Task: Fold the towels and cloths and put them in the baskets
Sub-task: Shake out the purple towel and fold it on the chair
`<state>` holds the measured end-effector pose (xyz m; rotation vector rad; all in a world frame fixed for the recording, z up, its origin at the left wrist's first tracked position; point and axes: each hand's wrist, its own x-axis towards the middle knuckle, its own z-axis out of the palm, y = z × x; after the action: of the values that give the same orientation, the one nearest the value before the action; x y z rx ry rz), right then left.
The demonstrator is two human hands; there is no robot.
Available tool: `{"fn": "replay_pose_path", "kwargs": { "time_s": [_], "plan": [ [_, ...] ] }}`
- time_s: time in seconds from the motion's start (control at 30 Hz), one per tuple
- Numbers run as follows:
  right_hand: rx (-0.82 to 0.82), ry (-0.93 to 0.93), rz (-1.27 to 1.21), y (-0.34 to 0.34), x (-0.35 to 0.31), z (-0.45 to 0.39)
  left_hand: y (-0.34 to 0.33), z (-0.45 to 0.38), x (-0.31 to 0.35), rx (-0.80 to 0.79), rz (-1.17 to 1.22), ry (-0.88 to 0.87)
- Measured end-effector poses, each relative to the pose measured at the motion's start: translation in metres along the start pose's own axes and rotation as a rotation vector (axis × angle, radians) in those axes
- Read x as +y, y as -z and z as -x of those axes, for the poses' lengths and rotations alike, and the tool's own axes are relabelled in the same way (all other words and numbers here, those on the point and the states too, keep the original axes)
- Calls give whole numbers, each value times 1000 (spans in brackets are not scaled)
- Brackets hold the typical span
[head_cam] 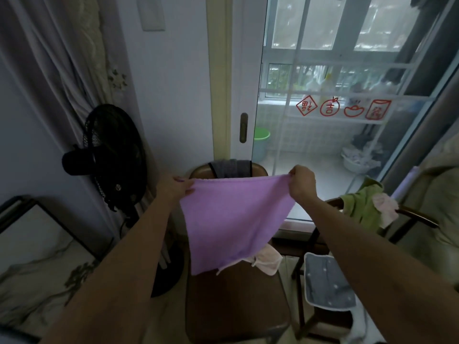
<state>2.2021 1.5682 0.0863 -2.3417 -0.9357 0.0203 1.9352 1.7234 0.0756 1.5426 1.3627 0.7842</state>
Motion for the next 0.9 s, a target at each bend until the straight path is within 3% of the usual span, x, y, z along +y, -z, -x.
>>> {"fn": "replay_pose_path", "kwargs": {
  "time_s": [0.13, 0.3, 0.43, 0.7, 0.9],
  "plan": [
    [-62, -80, -65, -4, 2, -5, -7, -11, -7, 20, 61, 45],
    [33, -119, -205, -16, -1, -21, -16, -16, -2, 98, 310, 126],
    [7, -108, -251, -26, -3, -45, -26, -29, 11, 190, 393, 158],
    [44, -27, -496, -15, -48, -111, -48, -60, 100, 306, 490, -42],
    [263, 223, -311, 23, -67, -119, -4, -59, 129, 342, 634, -126]
  ]
}}
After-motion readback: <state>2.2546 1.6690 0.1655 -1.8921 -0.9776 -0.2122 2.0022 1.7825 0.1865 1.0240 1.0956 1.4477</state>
